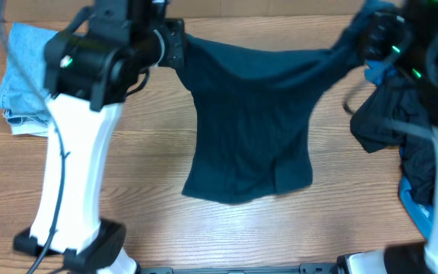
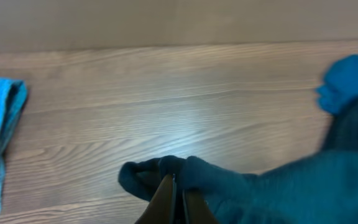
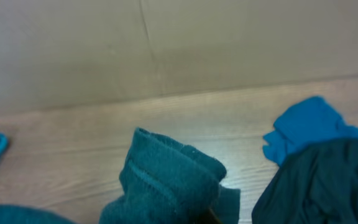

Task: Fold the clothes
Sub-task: 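Lay the stretched shirt flat on the table with both grippers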

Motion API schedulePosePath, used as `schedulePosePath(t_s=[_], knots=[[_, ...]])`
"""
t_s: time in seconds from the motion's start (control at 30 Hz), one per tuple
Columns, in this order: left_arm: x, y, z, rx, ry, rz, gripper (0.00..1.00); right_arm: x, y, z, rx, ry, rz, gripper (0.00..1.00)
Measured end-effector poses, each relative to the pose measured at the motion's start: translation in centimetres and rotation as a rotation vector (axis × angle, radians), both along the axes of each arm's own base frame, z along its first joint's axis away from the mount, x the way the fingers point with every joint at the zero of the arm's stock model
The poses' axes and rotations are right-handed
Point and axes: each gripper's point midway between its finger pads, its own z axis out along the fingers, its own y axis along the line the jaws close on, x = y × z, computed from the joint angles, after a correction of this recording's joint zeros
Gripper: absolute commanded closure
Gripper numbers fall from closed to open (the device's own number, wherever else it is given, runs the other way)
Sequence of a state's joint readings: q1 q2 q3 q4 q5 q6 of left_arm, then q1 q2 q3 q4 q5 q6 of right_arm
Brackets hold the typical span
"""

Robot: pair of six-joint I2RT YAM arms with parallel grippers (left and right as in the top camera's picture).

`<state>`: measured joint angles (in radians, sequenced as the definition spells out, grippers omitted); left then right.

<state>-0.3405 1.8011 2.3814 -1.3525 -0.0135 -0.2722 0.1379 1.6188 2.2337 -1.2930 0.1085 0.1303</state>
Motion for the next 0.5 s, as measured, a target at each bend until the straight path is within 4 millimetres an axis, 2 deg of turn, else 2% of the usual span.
schedulePosePath(t_s=[0.1,0.17,0.2,0.23,0.27,0.33,0.4,0.43,0.47,0.5], knots=[[3.6,0.4,-4.7,0.093,0.071,0.07,0.96,7.4,1.0,-6.8,-0.014,0.105,0.001,0.96],[6.0,0.9,-6.9,0.153,0.077,0.12,0.96,11.2,1.7,-10.7,-0.014,0.14,0.006,0.96],[7.0,1.2,-8.0,0.184,0.081,0.144,0.96,12.6,2.0,-13.2,-0.013,0.178,0.013,0.96],[7.7,1.4,-8.8,0.202,0.086,0.158,0.96,13.7,2.5,-14.7,-0.003,0.19,0.027,0.96],[8.7,1.7,-10.4,0.236,0.099,0.18,0.96,15.9,3.5,-17.6,0.022,0.202,0.056,0.96],[10.5,2.5,-13.6,0.276,0.14,0.209,0.96,18.2,4.5,-21.5,0.046,0.226,0.086,0.96],[12.2,3.7,-17.3,0.305,0.19,0.238,0.96,19.5,5.1,-24.8,0.057,0.255,0.1,0.96],[12.9,4.4,-19.3,0.321,0.22,0.253,0.96,20.0,5.2,-26.1,0.06,0.263,0.102,0.89],[13.3,5.1,-21.0,0.334,0.248,0.265,0.94,20.5,5.4,-27.1,0.065,0.265,0.106,0.51],[13.8,6.0,-23.4,0.352,0.289,0.279,0.81,20.7,5.5,-27.3,0.064,0.26,0.11,0.38]])
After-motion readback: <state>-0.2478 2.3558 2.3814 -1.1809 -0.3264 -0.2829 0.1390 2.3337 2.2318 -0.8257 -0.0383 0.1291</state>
